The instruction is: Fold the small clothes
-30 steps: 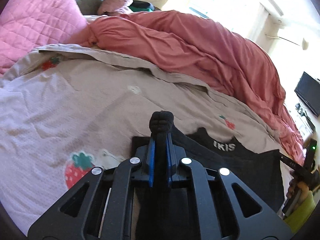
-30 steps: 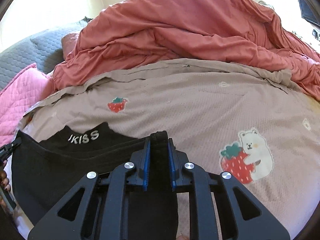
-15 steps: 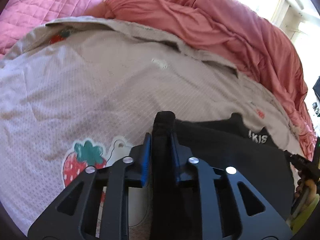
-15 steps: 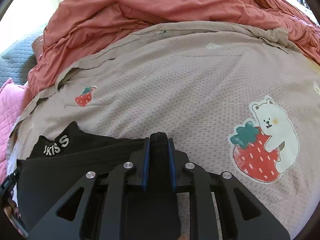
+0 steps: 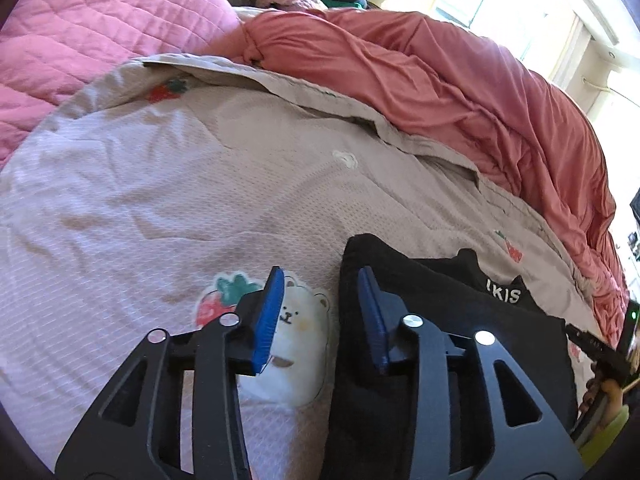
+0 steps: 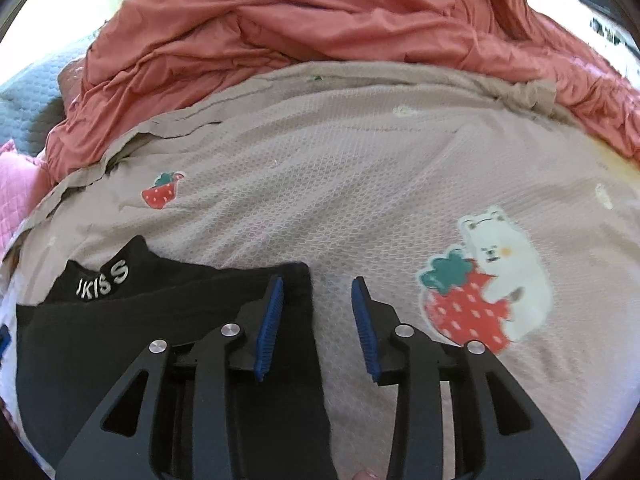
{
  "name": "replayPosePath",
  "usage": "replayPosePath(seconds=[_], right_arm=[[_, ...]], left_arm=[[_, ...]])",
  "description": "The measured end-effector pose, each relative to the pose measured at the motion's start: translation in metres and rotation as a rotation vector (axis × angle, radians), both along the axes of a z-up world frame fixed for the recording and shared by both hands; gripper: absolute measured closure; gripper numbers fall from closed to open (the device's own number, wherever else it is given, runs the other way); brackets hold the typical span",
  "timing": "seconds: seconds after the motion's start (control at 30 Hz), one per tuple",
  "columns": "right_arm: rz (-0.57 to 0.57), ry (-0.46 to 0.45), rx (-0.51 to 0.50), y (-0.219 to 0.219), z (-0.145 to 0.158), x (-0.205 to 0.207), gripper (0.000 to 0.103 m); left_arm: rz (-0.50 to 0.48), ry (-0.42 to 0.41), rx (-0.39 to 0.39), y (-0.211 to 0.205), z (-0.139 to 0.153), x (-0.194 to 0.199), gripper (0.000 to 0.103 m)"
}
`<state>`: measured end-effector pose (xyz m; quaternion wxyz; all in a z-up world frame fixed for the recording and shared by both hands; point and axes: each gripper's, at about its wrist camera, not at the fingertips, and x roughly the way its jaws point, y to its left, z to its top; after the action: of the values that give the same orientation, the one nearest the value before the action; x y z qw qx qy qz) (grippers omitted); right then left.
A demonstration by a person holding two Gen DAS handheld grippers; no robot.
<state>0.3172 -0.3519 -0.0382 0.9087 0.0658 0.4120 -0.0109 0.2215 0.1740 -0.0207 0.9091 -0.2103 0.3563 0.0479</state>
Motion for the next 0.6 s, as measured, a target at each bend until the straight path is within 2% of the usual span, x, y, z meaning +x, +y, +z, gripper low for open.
replayPosePath(seconds=[0.07,0.2,0.33,0.47,0.6], right_arm=[[0.012,-0.010,-0.007,0.000,0.004,-0.010,0.067],[0.052,-0.036,-0.027,0.002,0.013,-0.042,0.063],[0.099,-0.069,-0.022,0.010,0.024,-0.072,0.058],[0.147,-0.078,-0.025,0.020,0.030,-0.095,0.055],[0.176,-0.092,-0.026,0.032,0.034,-0.112,0.041]], left_arm=[[0.014,-0.007,-0.002,0.002,0.004,-0.006,0.059],[0.037,-0.021,-0.018,0.004,0.014,-0.016,0.052],[0.036,-0.047,-0.005,-0.004,0.024,-0.026,0.033],[0.002,-0.063,0.038,-0.021,0.032,-0.032,0.026],[-0.042,-0.080,0.074,-0.038,0.037,-0.041,0.020]])
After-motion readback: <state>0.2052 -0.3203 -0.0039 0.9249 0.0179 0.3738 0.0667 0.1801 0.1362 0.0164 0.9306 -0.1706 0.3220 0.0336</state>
